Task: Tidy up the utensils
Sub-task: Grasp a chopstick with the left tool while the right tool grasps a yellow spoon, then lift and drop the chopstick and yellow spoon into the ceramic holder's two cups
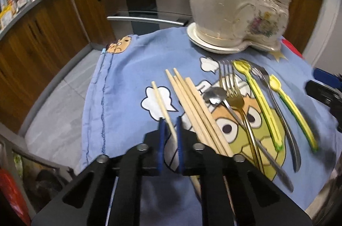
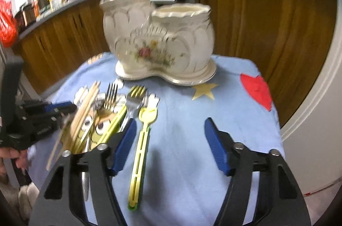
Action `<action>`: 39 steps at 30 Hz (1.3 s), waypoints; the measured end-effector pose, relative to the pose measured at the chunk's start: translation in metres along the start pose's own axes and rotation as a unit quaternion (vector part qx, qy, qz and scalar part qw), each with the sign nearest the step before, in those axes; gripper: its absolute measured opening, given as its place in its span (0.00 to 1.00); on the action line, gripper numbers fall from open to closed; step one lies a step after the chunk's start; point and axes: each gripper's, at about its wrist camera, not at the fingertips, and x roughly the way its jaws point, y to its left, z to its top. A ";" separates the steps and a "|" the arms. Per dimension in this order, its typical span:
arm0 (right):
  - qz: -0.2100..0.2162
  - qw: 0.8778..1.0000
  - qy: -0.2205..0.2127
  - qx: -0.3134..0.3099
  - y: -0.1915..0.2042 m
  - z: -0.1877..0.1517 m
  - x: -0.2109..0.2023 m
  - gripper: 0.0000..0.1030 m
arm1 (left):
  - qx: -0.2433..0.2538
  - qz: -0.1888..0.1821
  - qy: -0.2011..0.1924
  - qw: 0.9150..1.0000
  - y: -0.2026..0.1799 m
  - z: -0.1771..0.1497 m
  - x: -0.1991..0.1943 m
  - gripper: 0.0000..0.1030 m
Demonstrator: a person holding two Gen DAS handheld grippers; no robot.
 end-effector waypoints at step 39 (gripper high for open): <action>0.097 0.970 -0.208 0.075 -0.043 0.118 -0.045 0.10 | -0.086 -0.154 -0.311 0.934 0.023 0.124 -0.105 0.05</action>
